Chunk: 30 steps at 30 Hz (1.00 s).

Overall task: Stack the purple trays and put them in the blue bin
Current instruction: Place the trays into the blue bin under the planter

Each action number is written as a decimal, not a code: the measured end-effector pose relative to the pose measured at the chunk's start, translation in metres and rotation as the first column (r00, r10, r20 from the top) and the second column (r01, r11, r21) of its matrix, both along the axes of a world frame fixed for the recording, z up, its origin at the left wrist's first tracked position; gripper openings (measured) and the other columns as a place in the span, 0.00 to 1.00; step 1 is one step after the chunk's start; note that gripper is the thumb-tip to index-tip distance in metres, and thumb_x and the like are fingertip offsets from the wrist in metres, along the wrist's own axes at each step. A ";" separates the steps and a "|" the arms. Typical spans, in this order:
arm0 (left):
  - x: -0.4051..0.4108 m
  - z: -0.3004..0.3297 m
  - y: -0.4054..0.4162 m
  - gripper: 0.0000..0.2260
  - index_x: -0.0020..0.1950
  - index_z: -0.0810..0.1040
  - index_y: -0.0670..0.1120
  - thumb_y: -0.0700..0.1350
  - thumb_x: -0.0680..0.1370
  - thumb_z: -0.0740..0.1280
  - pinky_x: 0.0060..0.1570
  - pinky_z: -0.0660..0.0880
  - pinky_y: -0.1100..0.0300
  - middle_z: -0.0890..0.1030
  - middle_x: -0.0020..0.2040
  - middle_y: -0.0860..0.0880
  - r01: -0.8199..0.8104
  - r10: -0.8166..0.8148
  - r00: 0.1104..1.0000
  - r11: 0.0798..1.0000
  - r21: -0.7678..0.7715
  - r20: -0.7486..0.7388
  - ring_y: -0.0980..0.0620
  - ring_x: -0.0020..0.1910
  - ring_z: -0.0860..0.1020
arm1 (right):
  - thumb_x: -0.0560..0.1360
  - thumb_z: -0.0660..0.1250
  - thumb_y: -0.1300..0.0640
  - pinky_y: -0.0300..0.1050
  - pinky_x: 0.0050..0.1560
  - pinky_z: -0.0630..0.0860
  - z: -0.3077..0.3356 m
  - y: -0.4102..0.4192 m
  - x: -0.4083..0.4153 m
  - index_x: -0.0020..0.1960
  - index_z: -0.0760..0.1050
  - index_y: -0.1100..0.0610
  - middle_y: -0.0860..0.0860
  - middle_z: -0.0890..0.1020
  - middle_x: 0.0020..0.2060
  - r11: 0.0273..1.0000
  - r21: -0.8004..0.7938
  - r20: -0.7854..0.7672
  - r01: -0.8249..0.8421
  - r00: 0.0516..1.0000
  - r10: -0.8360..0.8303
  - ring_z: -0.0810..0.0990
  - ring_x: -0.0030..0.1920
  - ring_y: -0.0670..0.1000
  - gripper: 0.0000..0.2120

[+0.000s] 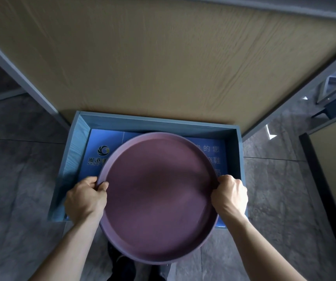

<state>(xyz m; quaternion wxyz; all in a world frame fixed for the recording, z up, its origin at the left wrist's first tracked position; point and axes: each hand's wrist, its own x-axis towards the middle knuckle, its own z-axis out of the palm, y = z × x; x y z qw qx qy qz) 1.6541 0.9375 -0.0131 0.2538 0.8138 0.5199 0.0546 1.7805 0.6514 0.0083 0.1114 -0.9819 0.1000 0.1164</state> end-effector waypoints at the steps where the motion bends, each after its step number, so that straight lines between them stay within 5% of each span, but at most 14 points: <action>1: 0.000 0.000 -0.001 0.07 0.45 0.84 0.46 0.49 0.73 0.76 0.41 0.69 0.53 0.87 0.43 0.44 0.001 -0.001 1.000 1.000 0.002 0.001 0.37 0.48 0.81 | 0.66 0.65 0.66 0.45 0.37 0.71 0.001 -0.002 0.000 0.43 0.82 0.55 0.54 0.76 0.33 0.999 0.023 -0.002 0.023 1.000 -0.022 0.75 0.36 0.60 0.11; 5: -0.002 0.001 0.001 0.07 0.43 0.84 0.47 0.49 0.73 0.75 0.40 0.71 0.53 0.87 0.42 0.46 0.020 -0.020 1.000 1.000 0.001 0.009 0.39 0.46 0.81 | 0.64 0.66 0.65 0.45 0.35 0.71 0.001 -0.001 -0.002 0.39 0.81 0.56 0.50 0.70 0.27 0.997 0.056 -0.003 0.060 0.998 -0.060 0.70 0.32 0.58 0.08; 13: -0.005 0.001 0.007 0.14 0.57 0.84 0.45 0.45 0.72 0.76 0.48 0.75 0.52 0.87 0.52 0.44 0.029 -0.028 0.999 0.998 -0.058 0.020 0.39 0.54 0.82 | 0.64 0.67 0.64 0.45 0.35 0.69 -0.002 -0.004 -0.008 0.42 0.82 0.54 0.46 0.66 0.26 0.993 0.088 0.051 0.082 0.995 -0.087 0.67 0.32 0.59 0.10; 19: 0.001 -0.002 0.006 0.11 0.54 0.85 0.46 0.45 0.72 0.76 0.48 0.74 0.54 0.87 0.49 0.47 -0.002 0.005 0.999 0.998 -0.067 0.052 0.42 0.51 0.83 | 0.64 0.69 0.62 0.45 0.39 0.71 -0.004 -0.008 -0.001 0.50 0.84 0.50 0.58 0.83 0.39 0.982 0.150 0.070 0.111 0.990 -0.123 0.80 0.43 0.66 0.16; 30: 0.001 -0.007 0.001 0.08 0.51 0.85 0.46 0.46 0.73 0.76 0.40 0.69 0.57 0.87 0.46 0.46 0.001 -0.001 0.999 1.000 -0.002 0.033 0.41 0.47 0.82 | 0.66 0.70 0.62 0.49 0.44 0.77 -0.013 -0.007 -0.002 0.55 0.83 0.50 0.59 0.84 0.44 0.977 0.163 0.054 0.136 0.988 -0.146 0.81 0.46 0.66 0.19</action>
